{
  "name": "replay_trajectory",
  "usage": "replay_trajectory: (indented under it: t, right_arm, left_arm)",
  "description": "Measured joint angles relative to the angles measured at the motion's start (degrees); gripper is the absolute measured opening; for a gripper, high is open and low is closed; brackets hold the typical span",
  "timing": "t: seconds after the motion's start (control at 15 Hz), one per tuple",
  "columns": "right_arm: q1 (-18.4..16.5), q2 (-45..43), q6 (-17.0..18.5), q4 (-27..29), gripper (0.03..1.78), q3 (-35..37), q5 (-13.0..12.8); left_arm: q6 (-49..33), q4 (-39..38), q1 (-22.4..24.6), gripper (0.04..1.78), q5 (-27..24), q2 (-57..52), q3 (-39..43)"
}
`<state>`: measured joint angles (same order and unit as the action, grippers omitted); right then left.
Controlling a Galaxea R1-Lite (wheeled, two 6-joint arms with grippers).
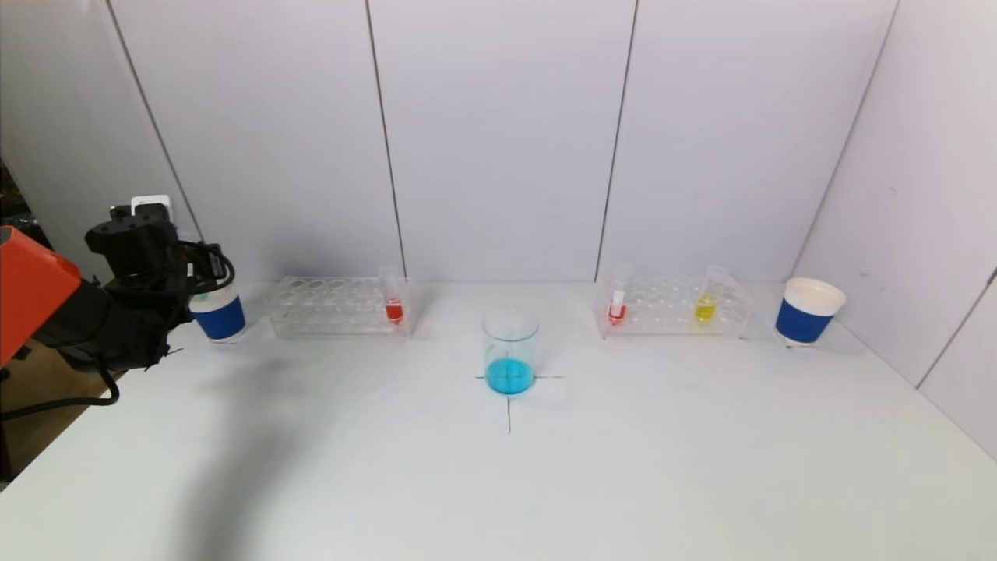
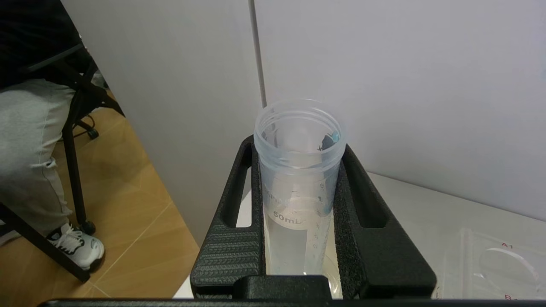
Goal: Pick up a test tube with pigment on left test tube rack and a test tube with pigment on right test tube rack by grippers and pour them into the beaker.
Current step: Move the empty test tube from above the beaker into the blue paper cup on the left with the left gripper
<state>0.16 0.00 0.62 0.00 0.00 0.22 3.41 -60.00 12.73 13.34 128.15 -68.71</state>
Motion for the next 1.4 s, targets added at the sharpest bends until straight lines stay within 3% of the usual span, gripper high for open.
replay_trajectory:
  t: [1.4]
  right_arm:
    - [0.0, 0.0, 0.0, 0.0, 1.77, 0.0, 0.0]
  left_arm:
    - [-0.2, -2.9, 0.0, 0.46, 0.1, 3.5, -0.4]
